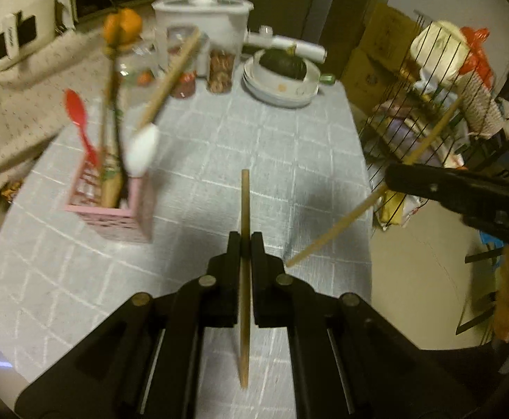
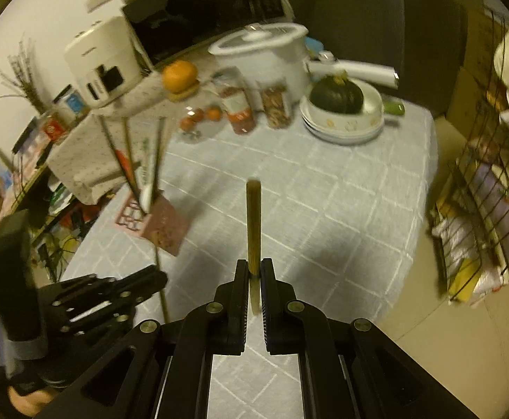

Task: Organize utensils
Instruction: 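Carry the upright chopsticks over the pink basket with both tools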

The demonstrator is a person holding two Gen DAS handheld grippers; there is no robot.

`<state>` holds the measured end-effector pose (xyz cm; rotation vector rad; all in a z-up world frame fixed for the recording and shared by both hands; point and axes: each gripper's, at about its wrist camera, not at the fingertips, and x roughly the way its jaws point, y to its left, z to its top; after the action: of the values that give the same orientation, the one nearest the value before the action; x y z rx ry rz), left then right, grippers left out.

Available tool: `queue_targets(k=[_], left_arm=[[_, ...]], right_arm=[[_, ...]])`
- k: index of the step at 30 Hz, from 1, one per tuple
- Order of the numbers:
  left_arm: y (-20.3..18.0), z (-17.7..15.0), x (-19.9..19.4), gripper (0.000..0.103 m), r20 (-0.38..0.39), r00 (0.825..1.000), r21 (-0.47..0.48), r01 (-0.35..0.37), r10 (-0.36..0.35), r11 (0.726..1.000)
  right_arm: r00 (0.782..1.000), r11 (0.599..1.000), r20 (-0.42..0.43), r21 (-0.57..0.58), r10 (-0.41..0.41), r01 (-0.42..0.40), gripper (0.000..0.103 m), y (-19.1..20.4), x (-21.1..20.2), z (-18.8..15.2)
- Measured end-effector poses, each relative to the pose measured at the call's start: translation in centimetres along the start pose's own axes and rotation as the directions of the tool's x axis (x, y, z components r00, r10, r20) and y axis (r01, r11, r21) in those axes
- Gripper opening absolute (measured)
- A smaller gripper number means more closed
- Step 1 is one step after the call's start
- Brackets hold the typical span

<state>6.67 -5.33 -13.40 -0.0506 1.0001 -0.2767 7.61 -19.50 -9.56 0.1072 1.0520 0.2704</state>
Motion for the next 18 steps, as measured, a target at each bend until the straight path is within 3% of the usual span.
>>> queue_targets(k=[12,15,18], left_arm=[[3.8,1.4,-8.3,0.006,0.199,0.980,-0.007,0.006,-0.005,1.000],[4.9,1.9,-10.3,0.006,0.258,0.966,-0.014,0.005,-0.002,1.000],[5.8,2.3,-12.1,0.006,0.338,0.941,-0.026,-0.005,0.014,1.000]], right_arm=[[0.994,0.994,0.087,-0.089,0.067,-0.060,0.006,4.9,-2.0,1.7],[0.990,0.992,0.105,-0.100,0.090,-0.079,0.006,6.1,-2.1,2.3],[0.988,0.990,0.116,-0.105,0.105,-0.093,0.006,7.1,-2.2,2.7]])
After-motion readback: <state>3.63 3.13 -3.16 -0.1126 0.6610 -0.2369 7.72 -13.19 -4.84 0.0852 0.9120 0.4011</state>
